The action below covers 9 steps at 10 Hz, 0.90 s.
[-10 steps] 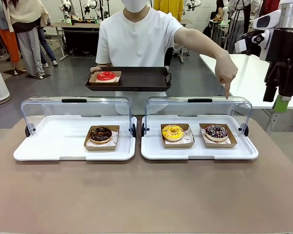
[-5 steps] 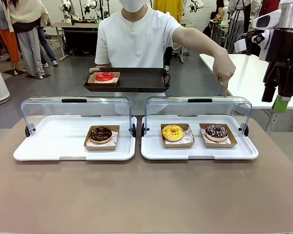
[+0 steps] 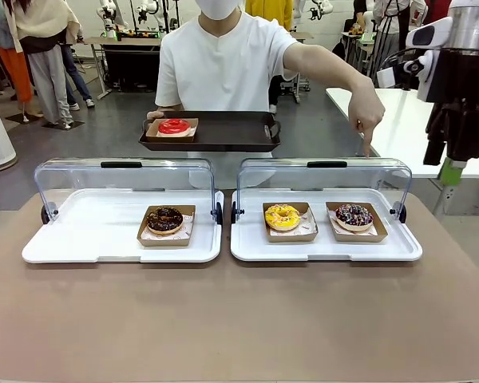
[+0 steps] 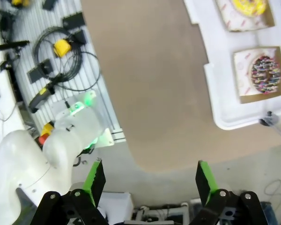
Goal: Provide the desired donut to the person.
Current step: Pick up and lift the Paper togo box containing the Donut pointed at by the person.
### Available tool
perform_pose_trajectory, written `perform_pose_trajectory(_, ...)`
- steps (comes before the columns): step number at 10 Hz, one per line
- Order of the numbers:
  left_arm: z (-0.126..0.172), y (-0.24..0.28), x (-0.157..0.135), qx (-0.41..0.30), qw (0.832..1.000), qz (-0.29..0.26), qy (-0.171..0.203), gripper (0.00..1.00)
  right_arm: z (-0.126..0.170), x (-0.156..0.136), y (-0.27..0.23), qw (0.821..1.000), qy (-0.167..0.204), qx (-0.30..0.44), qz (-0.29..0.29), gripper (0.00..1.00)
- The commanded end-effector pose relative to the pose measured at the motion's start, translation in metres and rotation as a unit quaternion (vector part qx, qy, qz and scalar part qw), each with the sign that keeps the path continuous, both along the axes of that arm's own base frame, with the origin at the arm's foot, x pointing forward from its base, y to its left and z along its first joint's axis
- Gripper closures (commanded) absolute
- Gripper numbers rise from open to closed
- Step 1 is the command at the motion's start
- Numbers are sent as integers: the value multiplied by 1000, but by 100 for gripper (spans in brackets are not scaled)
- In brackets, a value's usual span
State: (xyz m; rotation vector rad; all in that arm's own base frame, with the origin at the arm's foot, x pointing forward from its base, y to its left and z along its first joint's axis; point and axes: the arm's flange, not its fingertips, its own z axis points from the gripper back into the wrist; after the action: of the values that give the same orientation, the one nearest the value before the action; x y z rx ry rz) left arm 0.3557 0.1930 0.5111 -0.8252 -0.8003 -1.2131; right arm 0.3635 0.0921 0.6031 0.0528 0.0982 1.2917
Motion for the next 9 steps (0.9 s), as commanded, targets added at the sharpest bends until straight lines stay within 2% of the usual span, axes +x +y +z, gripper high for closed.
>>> perform_pose_trajectory(1, 1, 1, -1, -7, 1000, 0, -5, 0, -23, -18, 20, 997, -63, -43, -18, 0)
perform_pose_trajectory(3, 1, 1, -1, -7, 1000, 0, -5, 0, -41, -28, 31, 996, -73, -50, -9, 0)
perform_pose_trajectory(5, 1, 1, -1, -7, 1000, 0, -5, 0, -51, -34, 35, 996, -67, -56, -3, 0)
perform_pose_trajectory(6, 1, 1, -1, -7, 1000, 0, -5, 0, -51, -37, 35, 996, -66, -53, -10, 0)
perform_pose_trajectory(7, 1, 1, -1, -7, 1000, 0, -5, 0, -47, -39, 35, 996, -48, -53, -45, 0)
perform_pose_trajectory(8, 1, 1, -1, -7, 1000, 0, -5, 0, -49, -34, 39, 997, -55, -47, 3, 0)
perform_pose_trajectory(9, 1, 1, -1, -7, 1000, 0, -5, 0, -49, -34, 39, 997, -55, -47, 3, 0)
